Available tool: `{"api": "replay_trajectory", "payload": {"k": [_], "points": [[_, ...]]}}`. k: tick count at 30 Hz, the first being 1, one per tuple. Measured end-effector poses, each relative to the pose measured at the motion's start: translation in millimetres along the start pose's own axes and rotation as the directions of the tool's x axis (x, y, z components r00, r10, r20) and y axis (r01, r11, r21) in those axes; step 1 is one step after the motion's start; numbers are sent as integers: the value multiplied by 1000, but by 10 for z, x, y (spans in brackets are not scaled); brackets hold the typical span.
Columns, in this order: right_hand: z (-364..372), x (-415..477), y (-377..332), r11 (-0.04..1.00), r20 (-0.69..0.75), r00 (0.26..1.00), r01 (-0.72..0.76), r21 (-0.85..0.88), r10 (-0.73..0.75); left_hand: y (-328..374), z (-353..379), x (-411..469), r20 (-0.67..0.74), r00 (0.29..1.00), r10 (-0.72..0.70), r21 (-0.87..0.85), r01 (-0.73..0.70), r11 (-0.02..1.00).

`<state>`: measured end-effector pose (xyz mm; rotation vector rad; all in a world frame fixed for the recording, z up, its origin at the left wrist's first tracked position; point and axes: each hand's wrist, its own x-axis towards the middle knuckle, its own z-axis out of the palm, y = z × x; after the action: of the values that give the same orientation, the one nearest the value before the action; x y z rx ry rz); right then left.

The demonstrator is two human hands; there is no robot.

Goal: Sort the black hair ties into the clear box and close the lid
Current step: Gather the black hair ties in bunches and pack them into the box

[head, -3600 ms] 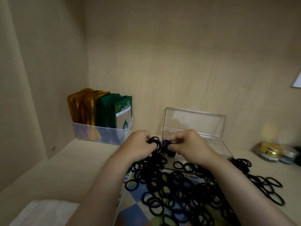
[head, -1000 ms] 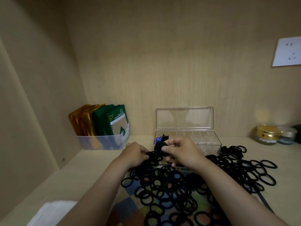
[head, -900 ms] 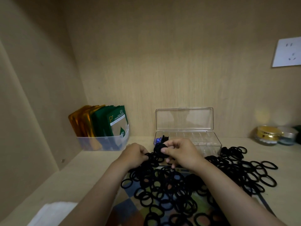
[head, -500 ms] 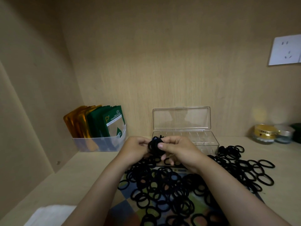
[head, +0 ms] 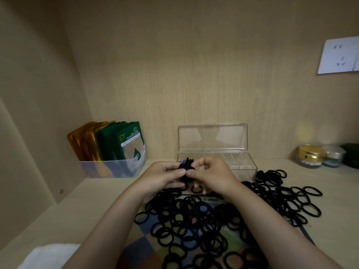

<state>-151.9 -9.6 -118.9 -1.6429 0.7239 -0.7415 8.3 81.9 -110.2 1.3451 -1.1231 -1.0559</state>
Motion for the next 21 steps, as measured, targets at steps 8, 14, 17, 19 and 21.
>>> {"api": "replay_trajectory", "payload": {"k": [8, 14, 17, 19, 21], "points": [[-118, -59, -102, 996, 84, 995, 40, 85, -47, 168, -14, 148, 83, 995, 49, 48, -54, 997], [-163, -43, -124, 987, -5, 1000, -26, 160, 27, 106, 129, 259, -121, 971, 205, 195, -179, 964], [-132, -32, -137, 984, -29, 999, -35, 172, 41, 24, 134, 313, -118, 953, 280, 239, -247, 939], [-123, -22, -140, 989, -52, 997, -43, 138, 51, 2, 111, 304, -96, 947, 306, 254, -274, 928], [-125, -11, -162, 998, -100, 993, -50, 41, 54, -32, 88, 287, -139, 925, 353, 318, -296, 901]]}}
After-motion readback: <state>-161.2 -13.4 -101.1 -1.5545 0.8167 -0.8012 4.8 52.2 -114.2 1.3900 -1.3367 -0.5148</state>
